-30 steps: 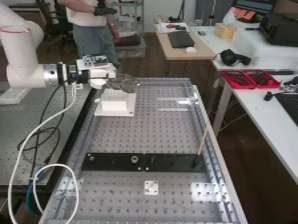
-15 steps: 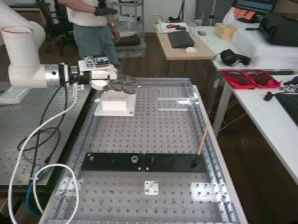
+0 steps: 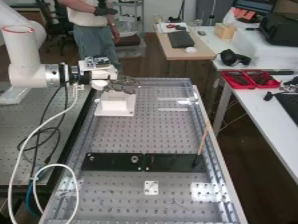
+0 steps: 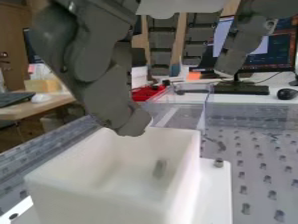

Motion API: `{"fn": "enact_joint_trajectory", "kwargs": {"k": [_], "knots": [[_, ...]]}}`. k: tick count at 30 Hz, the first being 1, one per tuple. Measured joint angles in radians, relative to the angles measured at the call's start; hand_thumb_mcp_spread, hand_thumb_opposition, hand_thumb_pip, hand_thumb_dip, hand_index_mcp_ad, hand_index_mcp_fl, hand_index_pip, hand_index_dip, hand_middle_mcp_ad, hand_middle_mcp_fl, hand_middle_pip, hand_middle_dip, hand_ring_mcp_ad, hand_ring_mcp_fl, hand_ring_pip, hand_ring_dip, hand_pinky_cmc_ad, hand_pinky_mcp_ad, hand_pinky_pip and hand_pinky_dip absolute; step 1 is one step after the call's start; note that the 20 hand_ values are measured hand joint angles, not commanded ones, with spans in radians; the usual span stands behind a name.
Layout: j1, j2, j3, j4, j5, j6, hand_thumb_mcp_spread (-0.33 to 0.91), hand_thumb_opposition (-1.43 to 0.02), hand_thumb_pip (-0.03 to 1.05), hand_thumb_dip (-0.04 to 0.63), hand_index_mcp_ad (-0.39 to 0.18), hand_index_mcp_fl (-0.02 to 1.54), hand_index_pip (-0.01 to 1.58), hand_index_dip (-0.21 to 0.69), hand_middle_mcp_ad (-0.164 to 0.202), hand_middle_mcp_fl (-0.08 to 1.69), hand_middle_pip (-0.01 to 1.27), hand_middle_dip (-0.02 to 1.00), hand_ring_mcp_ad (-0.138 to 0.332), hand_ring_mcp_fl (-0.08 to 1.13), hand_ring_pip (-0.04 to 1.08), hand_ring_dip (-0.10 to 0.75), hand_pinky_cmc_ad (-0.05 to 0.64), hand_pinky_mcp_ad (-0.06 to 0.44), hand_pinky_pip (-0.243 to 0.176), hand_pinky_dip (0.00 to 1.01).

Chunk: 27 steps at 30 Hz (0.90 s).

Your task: Grab the larger nut and place it in the white container

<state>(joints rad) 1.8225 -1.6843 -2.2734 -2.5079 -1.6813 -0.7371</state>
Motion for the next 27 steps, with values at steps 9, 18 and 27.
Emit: {"fn": "enact_joint_trajectory", "kwargs": {"k": [9, 18, 27], "knots": [[-0.001, 0.02, 0.0, -0.015, 0.009, -0.003, 0.45, -0.94, 0.88, 0.318, -0.187, 0.06, 1.56, 0.129, 0.061, 0.08, 0.13, 0.27, 0.113, 0.0, 0.1, 0.169, 0.333, 0.239, -0.045, 0.34], [-0.033, 0.182, 0.029, -0.137, 0.052, -0.018, 0.26, -0.82, 0.73, 0.251, -0.188, 0.0, 1.17, 0.0, 0.056, 0.04, 0.13, 0.27, 0.113, 0.0, 0.14, 0.166, 0.333, 0.244, -0.07, 0.6], [-0.171, 0.316, 0.146, -0.374, 0.08, -0.019, 0.11, -0.76, 0.57, 0.141, -0.126, 0.01, 0.35, -0.038, 0.058, 0.03, 0.13, 0.27, 0.157, 0.01, 0.12, 0.164, 0.33, 0.314, -0.093, 0.65]]}}
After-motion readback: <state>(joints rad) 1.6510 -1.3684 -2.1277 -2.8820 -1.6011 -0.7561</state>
